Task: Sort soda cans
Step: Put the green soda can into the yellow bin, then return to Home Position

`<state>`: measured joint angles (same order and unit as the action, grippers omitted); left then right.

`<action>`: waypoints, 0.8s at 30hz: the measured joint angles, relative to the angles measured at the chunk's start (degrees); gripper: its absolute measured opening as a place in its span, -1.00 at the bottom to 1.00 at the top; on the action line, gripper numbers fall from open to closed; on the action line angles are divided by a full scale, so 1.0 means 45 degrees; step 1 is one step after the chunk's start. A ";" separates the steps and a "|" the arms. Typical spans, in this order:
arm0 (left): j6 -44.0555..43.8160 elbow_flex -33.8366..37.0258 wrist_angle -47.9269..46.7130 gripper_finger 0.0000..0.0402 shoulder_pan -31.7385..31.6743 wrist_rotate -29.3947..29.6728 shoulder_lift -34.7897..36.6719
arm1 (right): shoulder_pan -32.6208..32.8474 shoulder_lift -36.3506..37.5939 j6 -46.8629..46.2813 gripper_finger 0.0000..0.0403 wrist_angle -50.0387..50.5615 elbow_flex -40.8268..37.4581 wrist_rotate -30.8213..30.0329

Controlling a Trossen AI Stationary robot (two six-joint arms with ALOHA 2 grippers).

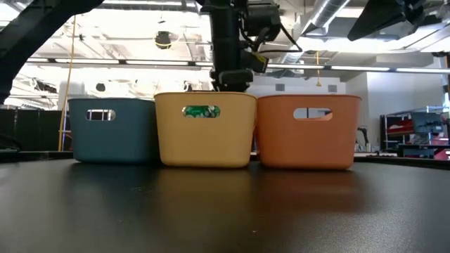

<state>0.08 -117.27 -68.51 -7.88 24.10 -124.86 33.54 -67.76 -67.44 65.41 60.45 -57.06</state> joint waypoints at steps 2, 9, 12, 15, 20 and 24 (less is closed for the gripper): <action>0.0077 0.0000 -0.0004 0.53 0.0000 0.0004 0.0000 | 0.0000 -0.0001 -0.0001 -0.88 -0.0010 0.0000 0.0000; -0.0331 0.0000 -0.0269 0.68 0.0005 -0.0031 0.0000 | 0.0000 0.0002 -0.0001 -0.88 -0.0024 0.0000 0.0012; -0.0472 0.0000 -0.0345 0.78 0.0005 -0.0006 0.0000 | 0.0031 0.0004 -0.0001 -0.88 -0.0035 0.0000 0.0094; -0.0454 0.0000 -0.0349 0.87 0.0001 0.0211 0.0081 | 0.0034 -0.0001 -0.0006 -0.88 -0.0097 0.0000 0.0223; -0.0470 0.0000 -0.0548 0.98 0.0068 0.0365 0.0590 | 0.0034 0.0004 -0.0006 -0.88 -0.0092 0.0000 0.0228; -0.0555 0.0005 -0.1171 0.98 0.0501 0.0768 0.1512 | 0.0034 -0.0001 -0.0010 -0.88 -0.0345 0.0000 0.0119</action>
<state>-2.42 -117.25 -73.78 -5.63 27.55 -118.06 33.69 -67.77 -67.48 63.86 60.45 -56.52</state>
